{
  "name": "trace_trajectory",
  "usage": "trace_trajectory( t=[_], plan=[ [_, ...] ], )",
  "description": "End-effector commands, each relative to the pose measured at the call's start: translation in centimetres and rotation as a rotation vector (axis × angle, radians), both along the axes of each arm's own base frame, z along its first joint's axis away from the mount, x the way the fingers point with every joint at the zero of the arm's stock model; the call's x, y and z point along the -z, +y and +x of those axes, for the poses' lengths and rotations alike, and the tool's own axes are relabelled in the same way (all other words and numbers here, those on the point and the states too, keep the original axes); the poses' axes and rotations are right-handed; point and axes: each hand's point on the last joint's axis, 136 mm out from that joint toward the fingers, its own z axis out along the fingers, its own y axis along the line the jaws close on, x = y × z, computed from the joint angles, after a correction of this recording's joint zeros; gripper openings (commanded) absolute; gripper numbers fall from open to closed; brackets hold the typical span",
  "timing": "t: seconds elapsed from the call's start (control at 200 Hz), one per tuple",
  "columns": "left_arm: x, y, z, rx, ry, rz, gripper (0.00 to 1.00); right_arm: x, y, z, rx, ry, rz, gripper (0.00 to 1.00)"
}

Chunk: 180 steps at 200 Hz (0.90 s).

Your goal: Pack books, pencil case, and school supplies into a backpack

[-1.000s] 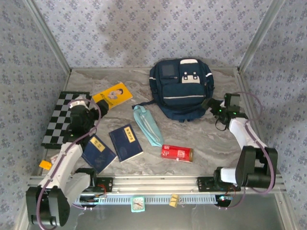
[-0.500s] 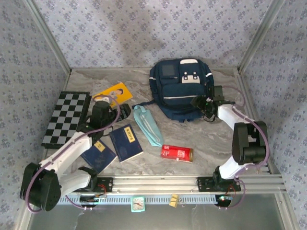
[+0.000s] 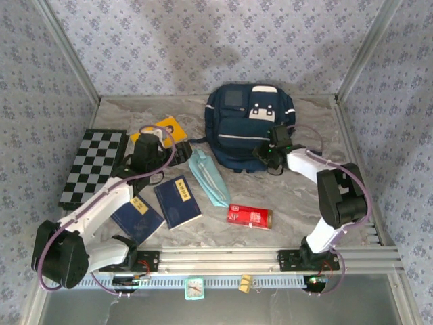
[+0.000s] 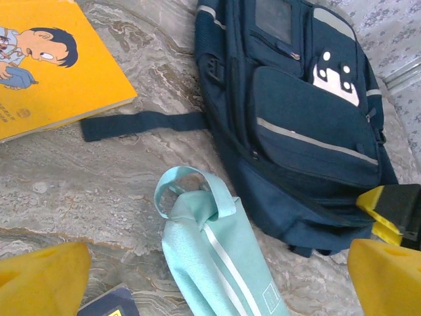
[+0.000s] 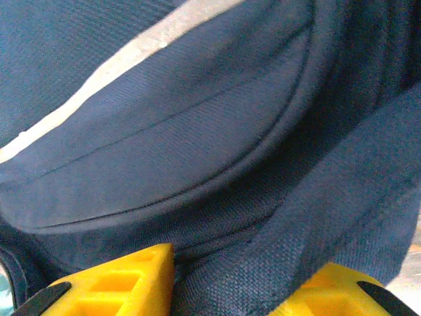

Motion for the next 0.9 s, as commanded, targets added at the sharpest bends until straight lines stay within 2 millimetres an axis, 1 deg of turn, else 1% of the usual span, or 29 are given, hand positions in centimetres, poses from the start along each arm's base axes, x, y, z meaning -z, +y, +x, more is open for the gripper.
trace_trajectory(
  t=[0.0, 0.06, 0.1, 0.155, 0.185, 0.215, 0.275, 0.365, 0.44, 0.5, 0.505, 0.52, 0.555, 0.58, 0.59, 0.615, 0.66, 0.71, 0.8, 0.865, 0.89, 0.895],
  plan=[
    [-1.0, -0.2, 0.1, 0.021, -0.011, 0.016, 1.00, -1.7, 4.3, 1.3, 0.044, -0.102, 0.079, 0.38],
    [-1.1, -0.1, 0.2, 0.014, -0.011, 0.018, 1.00, -2.8, 6.4, 1.4, 0.024, -0.143, 0.094, 0.42],
    [-1.2, -0.1, 0.3, 0.012, -0.010, 0.018, 1.00, -3.7, 7.3, 1.3, 0.009, -0.176, 0.084, 0.46],
    [-1.5, 0.0, 0.3, 0.005, -0.006, 0.016, 1.00, -5.2, 7.7, 0.9, -0.013, -0.220, 0.056, 0.51],
    [-1.5, 0.0, 0.3, -0.001, 0.000, 0.013, 1.00, -6.2, 7.5, 0.7, -0.018, -0.244, 0.039, 0.55],
    [-1.7, 0.0, 0.2, -0.006, 0.004, 0.005, 1.00, -6.6, 7.1, 0.3, -0.021, -0.252, 0.019, 0.59],
    [-1.7, 0.0, 0.2, -0.024, 0.021, -0.023, 1.00, -7.5, 5.9, -0.8, -0.029, -0.252, -0.016, 0.68],
    [-1.9, -0.7, 0.2, -0.025, 0.043, -0.053, 1.00, -7.4, 3.1, -2.3, -0.038, -0.199, -0.068, 0.77],
    [-2.2, -1.8, 0.2, -0.009, 0.050, -0.067, 1.00, -7.3, 0.1, -2.5, -0.028, -0.166, -0.105, 0.82],
    [-2.6, -3.2, 0.2, 0.006, 0.052, -0.091, 1.00, -7.0, -2.7, -2.0, -0.001, -0.132, -0.120, 0.85],
    [-2.6, -3.3, 0.3, 0.008, 0.053, -0.093, 1.00, -7.0, -2.7, -2.0, -0.001, -0.132, -0.120, 0.85],
    [-2.7, -3.7, 0.3, 0.012, 0.054, -0.099, 1.00, -6.9, -3.5, -1.8, 0.008, -0.122, -0.113, 0.86],
    [-2.9, -4.7, 0.3, 0.030, 0.053, -0.109, 1.00, -6.8, -4.6, -1.1, 0.014, -0.121, -0.099, 0.87],
    [-2.9, -5.5, 0.3, 0.040, 0.053, -0.112, 1.00, -6.8, -5.2, -0.5, 0.009, -0.121, -0.086, 0.87],
    [-3.0, -5.8, 0.3, 0.041, 0.052, -0.113, 1.00, -6.7, -5.1, -0.4, -0.001, -0.119, -0.076, 0.87],
    [-3.1, -6.5, 0.3, 0.048, 0.049, -0.112, 1.00, -6.4, -6.2, 0.2, 0.015, -0.101, -0.069, 0.88],
    [-3.1, -7.7, 0.4, 0.053, 0.045, -0.108, 1.00, -5.9, -7.2, 0.9, 0.022, -0.079, -0.069, 0.88],
    [-2.5, -9.1, 0.6, 0.057, 0.057, -0.105, 1.00, -5.3, -8.3, 1.9, 0.032, -0.059, -0.079, 0.88],
    [-1.7, -11.6, 1.0, 0.081, 0.077, -0.113, 1.00, -4.0, -9.4, 3.6, 0.041, -0.028, -0.066, 0.86],
    [-0.7, -13.0, 1.4, 0.086, 0.104, -0.111, 1.00, -3.0, -9.4, 5.2, 0.028, -0.024, -0.026, 0.82],
    [-0.4, -13.5, 1.5, 0.087, 0.113, -0.112, 1.00, -2.4, -9.4, 5.3, 0.027, -0.008, -0.016, 0.81],
    [-0.3, -13.6, 1.5, 0.088, 0.115, -0.111, 1.00, -2.8, -9.4, 5.8, 0.027, -0.019, -0.012, 0.81]
  ],
)
